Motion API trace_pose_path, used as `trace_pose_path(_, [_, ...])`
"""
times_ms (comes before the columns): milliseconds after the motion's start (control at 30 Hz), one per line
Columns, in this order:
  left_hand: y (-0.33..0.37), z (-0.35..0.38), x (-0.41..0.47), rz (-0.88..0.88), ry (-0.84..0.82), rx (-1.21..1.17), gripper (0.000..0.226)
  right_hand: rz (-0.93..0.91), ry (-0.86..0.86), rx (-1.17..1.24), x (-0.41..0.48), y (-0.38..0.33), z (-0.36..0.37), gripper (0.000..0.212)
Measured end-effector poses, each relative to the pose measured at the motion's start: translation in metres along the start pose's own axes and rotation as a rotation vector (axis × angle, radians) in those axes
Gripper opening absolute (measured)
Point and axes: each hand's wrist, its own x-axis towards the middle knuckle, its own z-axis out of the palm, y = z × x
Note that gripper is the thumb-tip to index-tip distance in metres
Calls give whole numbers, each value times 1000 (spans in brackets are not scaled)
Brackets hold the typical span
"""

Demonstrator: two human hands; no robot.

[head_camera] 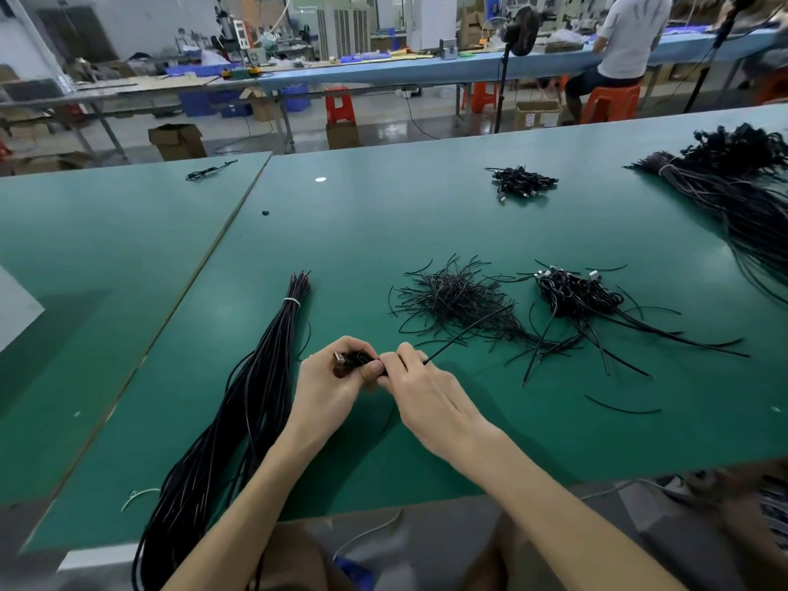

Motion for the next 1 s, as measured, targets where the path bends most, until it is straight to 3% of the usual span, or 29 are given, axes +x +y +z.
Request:
trace_pose_path(133, [11,10,4,76,-63,116,21,23,130,86,-12,8,-1,35])
trace_pose_path(233, [14,14,10,2,-81,-8,21,61,181,141,-13,7,-2,38])
trace_pose_path(400, [6,16,9,-158,-103,-203,4,96,157,163,-14,8,-3,21])
trace_pose_path(500, [4,12,10,-234,-156,-213,18,104,114,155,-15,9,-3,15])
trace_pose_path(633, [13,-1,13,-202,-264,33,37,149,79,195,-16,11,-3,17])
trace_pose_path(767, [24,-11,3,-201,-340,638,37,205,131,293,-14,11,-6,15])
trace_pose_path(867, [33,4,-11,-220,-459,870,40,213,131,309,-13,11,-5,16])
trace_pose_path(1000, [43,22,-15,-292,-455,988,14,244,128,326,-13,14,-3,18])
